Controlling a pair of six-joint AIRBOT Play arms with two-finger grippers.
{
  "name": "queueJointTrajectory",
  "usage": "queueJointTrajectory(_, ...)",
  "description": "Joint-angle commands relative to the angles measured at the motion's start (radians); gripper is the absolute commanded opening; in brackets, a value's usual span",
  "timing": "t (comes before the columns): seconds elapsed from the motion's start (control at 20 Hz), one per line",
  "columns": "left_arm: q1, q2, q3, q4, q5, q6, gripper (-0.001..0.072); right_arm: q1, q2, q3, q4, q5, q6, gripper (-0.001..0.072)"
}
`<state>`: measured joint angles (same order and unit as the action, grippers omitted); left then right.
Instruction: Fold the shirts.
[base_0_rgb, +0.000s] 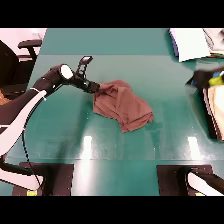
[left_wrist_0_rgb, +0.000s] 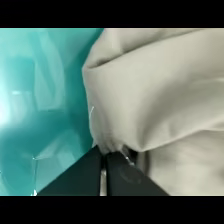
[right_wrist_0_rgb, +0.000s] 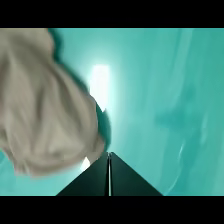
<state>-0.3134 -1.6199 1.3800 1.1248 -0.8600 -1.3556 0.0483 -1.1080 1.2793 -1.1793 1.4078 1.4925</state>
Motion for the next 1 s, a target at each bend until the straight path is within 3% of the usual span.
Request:
queueJointTrajectory(0.0,0.002,-0.002,0.053,0.000,-0.020,0.003,0.0025,0.004,0.023,-0.323,0.157,-0.039,0.029,0.0319)
queueJointTrajectory(0.05,0.002,-0.002,0.053,0.000,-0.021,0.003,0.0025,0.016,0.015,-0.409,0.234,-0.066,0.028,0.0483)
queueJointTrajectory(0.25,0.002,-0.002,0.053,0.000,-0.032,0.003,0.0025,0.203,-0.052,-0.640,0.430,-0.272,0.026,0.0482)
queueJointTrajectory(0.5,0.002,-0.002,0.053,0.000,-0.051,0.003,0.0025,0.417,-0.162,-0.678,0.611,-0.535,0.026,0.0477)
queueJointTrajectory(0.65,0.002,-0.002,0.053,0.000,-0.055,0.003,0.0025,0.464,-0.231,-0.634,0.606,-0.545,0.025,0.0413)
queueJointTrajectory(0.75,0.002,0.005,0.053,0.000,-0.067,0.003,0.0024,0.470,-0.247,-0.595,0.600,-0.545,-0.010,0.0050)
queueJointTrajectory(0.8,0.002,0.018,0.053,0.004,-0.066,0.003,0.0025,0.463,-0.237,-0.574,0.599,-0.544,-0.020,0.0016)
queueJointTrajectory(0.95,0.012,0.124,0.054,0.053,-0.018,0.003,0.0024,0.401,-0.131,-0.503,0.489,-0.506,-0.013,0.0015)
